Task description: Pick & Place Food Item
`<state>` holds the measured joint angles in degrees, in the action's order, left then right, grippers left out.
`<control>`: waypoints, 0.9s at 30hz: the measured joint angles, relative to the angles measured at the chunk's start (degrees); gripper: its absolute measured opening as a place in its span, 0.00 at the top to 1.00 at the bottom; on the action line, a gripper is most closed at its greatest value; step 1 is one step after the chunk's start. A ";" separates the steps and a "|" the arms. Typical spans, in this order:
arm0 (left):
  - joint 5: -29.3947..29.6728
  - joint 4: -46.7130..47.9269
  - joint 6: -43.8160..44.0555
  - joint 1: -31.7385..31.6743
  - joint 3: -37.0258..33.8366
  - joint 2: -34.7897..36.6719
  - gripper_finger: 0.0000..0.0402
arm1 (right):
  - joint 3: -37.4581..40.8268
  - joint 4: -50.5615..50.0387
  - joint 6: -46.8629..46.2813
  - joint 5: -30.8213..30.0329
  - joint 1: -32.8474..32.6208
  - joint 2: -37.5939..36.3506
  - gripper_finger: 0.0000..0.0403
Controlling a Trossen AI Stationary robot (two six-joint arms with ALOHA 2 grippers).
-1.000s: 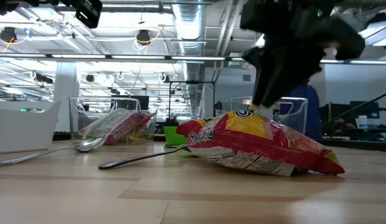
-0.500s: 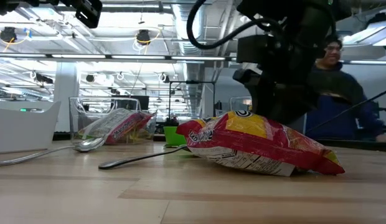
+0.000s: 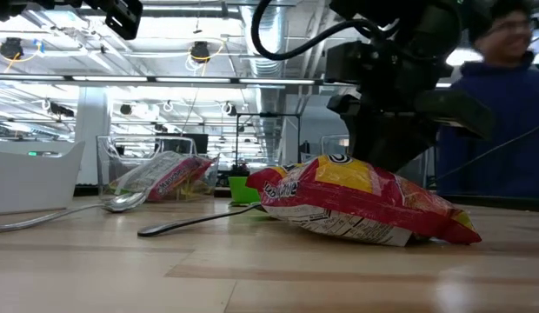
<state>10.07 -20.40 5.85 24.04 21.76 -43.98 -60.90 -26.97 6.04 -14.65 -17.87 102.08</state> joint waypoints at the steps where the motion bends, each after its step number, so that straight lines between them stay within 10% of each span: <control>1: 0.00 0.01 0.00 0.00 0.00 -0.01 1.00 | 0.00 0.02 -0.02 0.03 0.00 0.00 0.70; 14: -0.01 0.02 0.00 0.00 0.00 -0.01 1.00 | 0.00 1.94 2.12 1.76 -0.04 0.02 0.51; 27: -0.01 0.04 0.02 -0.01 0.00 -0.01 1.00 | 0.00 3.24 4.86 6.94 0.81 0.02 0.57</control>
<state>10.06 -20.36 5.86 24.03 21.76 -43.99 -60.90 -23.72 10.91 -7.71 -17.06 102.10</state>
